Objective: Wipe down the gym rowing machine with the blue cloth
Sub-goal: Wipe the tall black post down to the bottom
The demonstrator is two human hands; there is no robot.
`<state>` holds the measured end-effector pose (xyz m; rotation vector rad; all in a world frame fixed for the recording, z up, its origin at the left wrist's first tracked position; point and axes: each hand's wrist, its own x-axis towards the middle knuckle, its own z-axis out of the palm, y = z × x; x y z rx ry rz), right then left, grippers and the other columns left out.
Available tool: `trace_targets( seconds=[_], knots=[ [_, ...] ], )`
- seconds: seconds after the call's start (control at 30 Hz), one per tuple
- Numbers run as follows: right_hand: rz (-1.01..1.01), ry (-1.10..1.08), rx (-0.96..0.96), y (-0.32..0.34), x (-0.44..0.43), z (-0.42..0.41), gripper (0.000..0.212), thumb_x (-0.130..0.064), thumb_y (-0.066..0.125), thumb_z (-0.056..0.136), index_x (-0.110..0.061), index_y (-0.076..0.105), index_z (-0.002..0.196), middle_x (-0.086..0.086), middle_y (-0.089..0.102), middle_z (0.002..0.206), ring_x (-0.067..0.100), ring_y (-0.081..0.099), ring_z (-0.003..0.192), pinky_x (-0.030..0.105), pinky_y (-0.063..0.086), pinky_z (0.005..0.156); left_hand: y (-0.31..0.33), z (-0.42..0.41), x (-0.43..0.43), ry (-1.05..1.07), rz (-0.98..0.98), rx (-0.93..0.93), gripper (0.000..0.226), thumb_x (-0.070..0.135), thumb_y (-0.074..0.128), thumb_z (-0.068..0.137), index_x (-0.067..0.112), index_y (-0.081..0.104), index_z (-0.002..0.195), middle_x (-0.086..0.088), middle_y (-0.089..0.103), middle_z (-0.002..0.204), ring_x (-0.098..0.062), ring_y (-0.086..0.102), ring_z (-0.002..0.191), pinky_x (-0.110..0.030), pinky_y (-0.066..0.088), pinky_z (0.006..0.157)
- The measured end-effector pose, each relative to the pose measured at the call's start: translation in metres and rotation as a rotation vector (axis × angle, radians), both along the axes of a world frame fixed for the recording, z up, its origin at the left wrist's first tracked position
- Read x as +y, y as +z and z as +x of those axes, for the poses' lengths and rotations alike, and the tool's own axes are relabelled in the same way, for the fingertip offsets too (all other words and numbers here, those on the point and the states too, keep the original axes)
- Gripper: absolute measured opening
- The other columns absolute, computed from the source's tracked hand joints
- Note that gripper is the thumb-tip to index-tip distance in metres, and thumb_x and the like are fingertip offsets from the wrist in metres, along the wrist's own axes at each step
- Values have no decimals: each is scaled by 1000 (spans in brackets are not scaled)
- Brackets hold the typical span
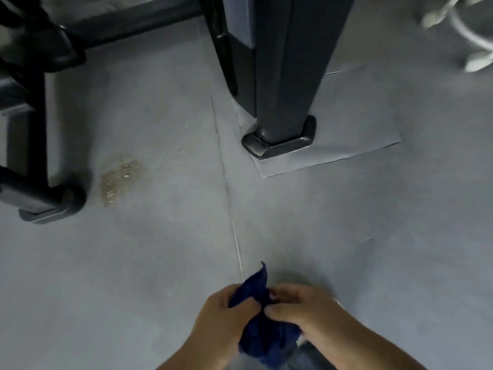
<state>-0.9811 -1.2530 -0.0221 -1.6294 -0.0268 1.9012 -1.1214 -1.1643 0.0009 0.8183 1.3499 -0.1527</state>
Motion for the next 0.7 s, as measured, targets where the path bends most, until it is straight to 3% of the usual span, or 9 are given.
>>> trace_targets(
  seconds=[0.03,0.1,0.2,0.27,0.33,0.43,0.5,0.57,0.7],
  knots=[
    [0,20,19,15,-1,0,39,-5,78,75,-7,70,114,10,76,99,21,73,96,35,55,93,14,0,3,-18,19,-5,13,9,70,80,0,71,90,-10,69,66,-16,62,52,-19,44,47],
    [26,72,10,50,3,-2,33,-8,72,74,-6,74,107,14,75,98,25,72,93,32,55,83,52,-3,16,-61,89,-25,20,1,50,93,2,70,90,-9,67,65,-15,59,52,-19,41,48],
    [53,96,-116,130,17,-12,18,-21,65,55,-16,74,69,6,66,67,20,59,66,29,42,62,123,-5,35,-164,229,-62,25,4,44,95,10,68,95,-7,70,73,-17,62,63,-27,46,60],
    [136,73,-248,189,27,-17,16,-33,61,40,-23,61,53,-2,51,55,16,45,60,30,30,63,180,-8,49,-191,365,-106,26,9,45,98,25,66,98,1,72,78,-12,65,68,-21,49,62],
    [223,7,-321,254,34,-19,33,-39,63,35,-21,60,62,-1,51,58,14,46,60,29,32,61,247,-12,61,-204,490,-173,25,15,48,100,35,62,100,10,71,79,-6,66,71,-16,48,61],
    [335,-67,-376,366,47,-21,54,-37,76,39,-6,59,79,2,58,62,11,54,58,21,40,55,358,-16,79,-153,475,-286,20,15,55,98,32,66,96,4,71,77,-18,66,75,-29,46,64],
    [422,-46,-447,442,51,-22,49,-29,83,49,-7,56,84,-3,59,60,8,56,56,18,42,54,435,-15,88,-140,450,-357,9,27,74,84,20,69,82,-7,68,73,-25,63,69,-34,44,63],
    [515,-34,-547,515,50,-21,38,-17,84,64,-9,56,87,-9,60,58,3,57,57,14,43,55,507,-12,93,-202,510,-398,34,41,83,57,18,67,75,-10,69,71,-29,66,66,-40,50,64],
    [622,-20,-672,648,43,-18,42,-19,79,55,-15,64,94,-9,70,67,4,66,65,15,47,61,645,-8,93,-264,682,-548,43,11,74,52,15,61,93,-6,75,90,-29,71,90,-51,55,89]
  ],
)
